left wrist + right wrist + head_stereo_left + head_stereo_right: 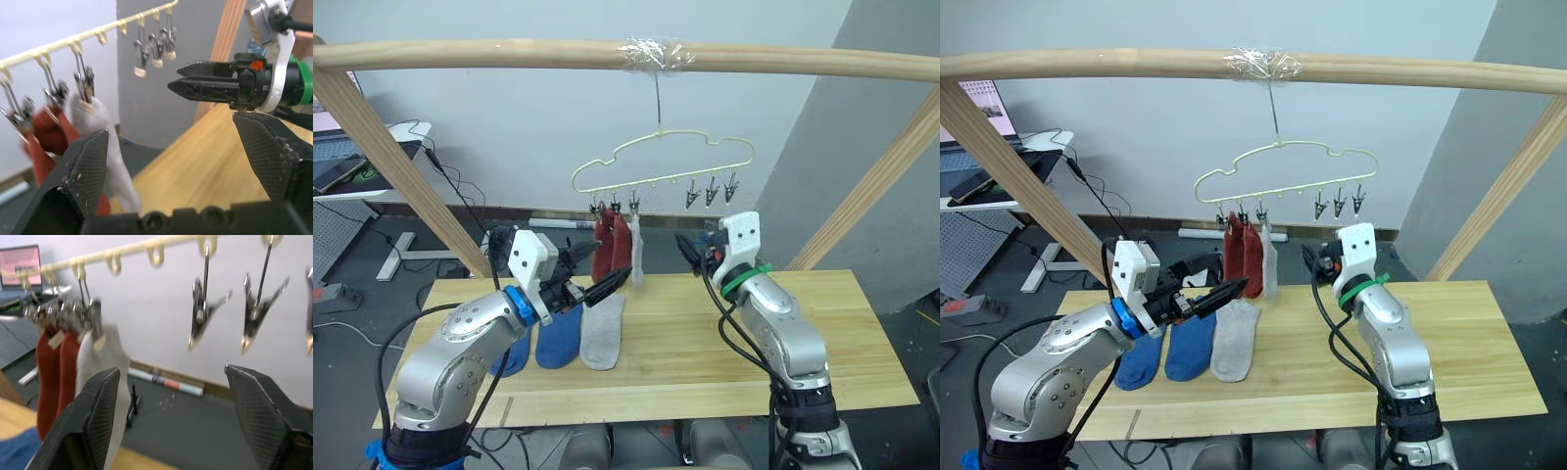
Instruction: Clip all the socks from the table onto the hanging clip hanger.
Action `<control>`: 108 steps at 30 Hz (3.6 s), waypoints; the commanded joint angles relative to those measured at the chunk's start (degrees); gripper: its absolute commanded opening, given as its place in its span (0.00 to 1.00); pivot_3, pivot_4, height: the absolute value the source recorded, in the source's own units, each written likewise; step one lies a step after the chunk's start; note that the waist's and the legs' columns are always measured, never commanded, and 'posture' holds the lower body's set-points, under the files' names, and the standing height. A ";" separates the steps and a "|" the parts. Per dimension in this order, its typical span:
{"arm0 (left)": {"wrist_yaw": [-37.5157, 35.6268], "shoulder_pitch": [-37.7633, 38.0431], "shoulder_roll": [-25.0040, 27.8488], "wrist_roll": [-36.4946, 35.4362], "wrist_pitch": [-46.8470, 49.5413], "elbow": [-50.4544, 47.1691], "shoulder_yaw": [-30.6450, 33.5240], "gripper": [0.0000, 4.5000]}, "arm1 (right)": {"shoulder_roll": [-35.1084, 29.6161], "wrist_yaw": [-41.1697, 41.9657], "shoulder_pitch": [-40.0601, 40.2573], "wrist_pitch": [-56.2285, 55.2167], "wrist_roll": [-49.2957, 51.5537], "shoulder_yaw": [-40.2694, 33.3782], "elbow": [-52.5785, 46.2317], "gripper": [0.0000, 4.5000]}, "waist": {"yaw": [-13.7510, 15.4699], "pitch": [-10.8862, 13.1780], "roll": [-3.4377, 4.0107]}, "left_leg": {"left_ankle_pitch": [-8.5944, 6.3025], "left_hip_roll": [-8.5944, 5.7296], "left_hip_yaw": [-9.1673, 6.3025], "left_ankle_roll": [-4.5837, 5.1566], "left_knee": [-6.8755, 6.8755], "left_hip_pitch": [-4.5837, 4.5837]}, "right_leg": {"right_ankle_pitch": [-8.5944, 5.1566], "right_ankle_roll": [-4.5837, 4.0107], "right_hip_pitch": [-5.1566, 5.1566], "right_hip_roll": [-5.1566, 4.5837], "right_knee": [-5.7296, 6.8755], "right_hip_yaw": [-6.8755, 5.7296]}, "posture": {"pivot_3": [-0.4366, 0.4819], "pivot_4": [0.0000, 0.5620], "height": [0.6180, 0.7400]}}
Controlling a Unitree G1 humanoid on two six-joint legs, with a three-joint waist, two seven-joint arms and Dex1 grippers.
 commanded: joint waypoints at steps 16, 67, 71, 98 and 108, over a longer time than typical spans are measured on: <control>0.25 -2.58 -3.75 3.06 -3.19 -0.20 -3.11 1.00 | 6.15 -7.75 -15.74 -3.50 5.08 -8.39 16.71 0.45 | -0.16 0.00 0.02 | 0.01 0.02 -0.03 0.02 0.02 -0.03 | 0.14 -0.10 -0.03 0.02 0.09 -0.02 | 0.47 0.22 1.00; -0.03 -5.23 -4.72 3.17 -3.94 1.49 -2.95 1.00 | 5.34 -2.55 -23.10 -7.49 5.93 -5.18 28.09 0.45 | -0.20 0.00 0.03 | 0.02 0.01 -0.05 0.04 0.05 0.00 | 0.21 -0.20 -0.04 0.04 0.22 -0.04 | 0.48 0.22 1.00; -0.07 -5.24 -4.61 3.14 -4.06 1.57 -3.00 1.00 | 4.95 -2.84 -23.33 -8.38 5.75 -5.52 28.12 0.45 | -0.21 0.00 0.04 | 0.02 0.02 -0.05 0.04 0.06 0.00 | 0.21 -0.20 -0.04 0.04 0.23 -0.04 | 0.48 0.21 1.00; -0.03 -5.61 -5.03 3.11 -3.93 1.89 -3.29 1.00 | 3.93 -3.69 -23.56 -8.85 5.76 -6.07 27.98 0.45 | -0.33 -0.01 0.04 | 0.03 0.01 -0.04 0.05 0.15 0.13 | 0.18 -0.23 -0.04 0.04 0.58 -0.02 | 0.47 0.22 1.00; 0.00 -5.69 -5.11 3.16 -3.97 1.96 -3.31 1.00 | 3.82 -3.60 -23.59 -8.97 5.80 -5.98 28.00 0.45 | -0.35 -0.01 0.04 | 0.08 0.01 -0.03 0.12 0.15 0.25 | 0.10 -0.17 -0.04 0.05 0.74 0.00 | 0.47 0.22 1.00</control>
